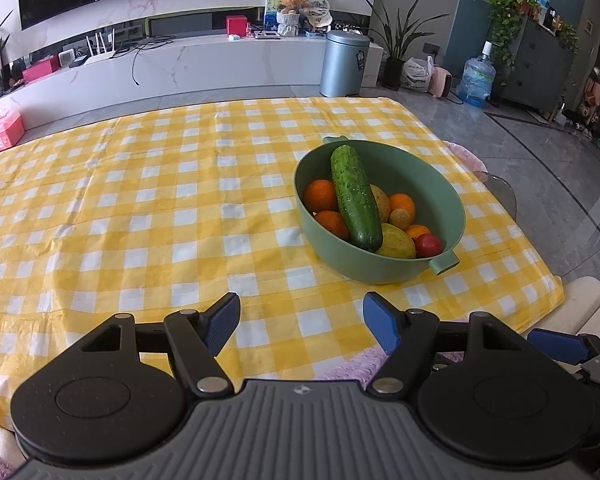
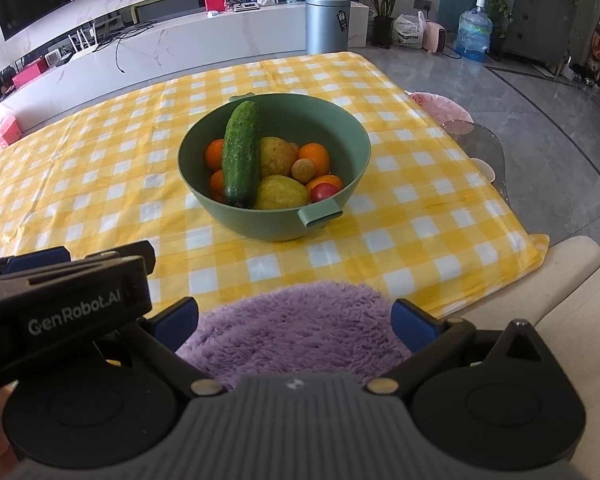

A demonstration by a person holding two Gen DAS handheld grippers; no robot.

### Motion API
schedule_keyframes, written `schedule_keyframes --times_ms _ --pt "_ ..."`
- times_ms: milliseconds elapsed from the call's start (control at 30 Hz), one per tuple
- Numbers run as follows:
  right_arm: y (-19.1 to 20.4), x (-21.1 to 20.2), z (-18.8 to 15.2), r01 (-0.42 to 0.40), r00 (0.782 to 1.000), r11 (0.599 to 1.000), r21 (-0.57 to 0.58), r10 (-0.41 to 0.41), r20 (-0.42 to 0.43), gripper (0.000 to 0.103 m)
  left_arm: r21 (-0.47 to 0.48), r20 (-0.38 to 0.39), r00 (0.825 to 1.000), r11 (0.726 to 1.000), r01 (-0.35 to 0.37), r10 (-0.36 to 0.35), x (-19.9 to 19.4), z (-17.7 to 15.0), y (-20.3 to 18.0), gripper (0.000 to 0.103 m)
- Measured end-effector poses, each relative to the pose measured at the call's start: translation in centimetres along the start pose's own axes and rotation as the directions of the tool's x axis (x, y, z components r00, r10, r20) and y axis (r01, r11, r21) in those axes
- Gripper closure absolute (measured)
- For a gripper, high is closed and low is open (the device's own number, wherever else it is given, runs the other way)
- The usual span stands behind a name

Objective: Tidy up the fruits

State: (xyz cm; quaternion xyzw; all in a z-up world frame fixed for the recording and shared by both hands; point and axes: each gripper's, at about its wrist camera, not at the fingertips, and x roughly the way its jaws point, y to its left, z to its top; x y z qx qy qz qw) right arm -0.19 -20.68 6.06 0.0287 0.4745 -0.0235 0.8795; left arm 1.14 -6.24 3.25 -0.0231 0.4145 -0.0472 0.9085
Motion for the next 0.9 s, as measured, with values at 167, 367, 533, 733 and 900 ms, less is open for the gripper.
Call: schedule_keyframes --times_ms 167,367,533,733,900 --pt "0.13 -0.07 -0.04 0.008 1.0 1.0 -0.002 -0.008 0.001 0.004 0.0 -0.001 1.0 1.0 0.006 -0.006 -0.03 -0.02 0.06 0.021" --pt "0.22 -0.17 -0.08 0.012 1.0 1.0 -0.004 -0.012 0.004 0.004 -0.005 -0.005 1.0 1.0 0.011 -0.011 -0.02 -0.03 0.15 0.021" --pt "0.27 -0.26 -0.11 -0.015 1.0 1.0 0.001 0.015 -0.001 0.004 -0.008 -0.003 1.0 1.0 0.01 -0.01 -0.11 -0.07 0.29 0.02" --pt "0.52 -0.26 -0.2 -0.016 1.0 1.0 -0.004 0.016 -0.003 0.004 -0.015 -0.009 1.0 1.0 0.016 -0.017 -0.01 -0.15 0.42 0.021" --pt "0.52 -0.21 -0.2 -0.019 1.0 1.0 -0.003 0.019 -0.004 0.004 -0.012 -0.004 1.0 1.0 0.014 -0.014 -0.1 -0.18 0.47 0.02"
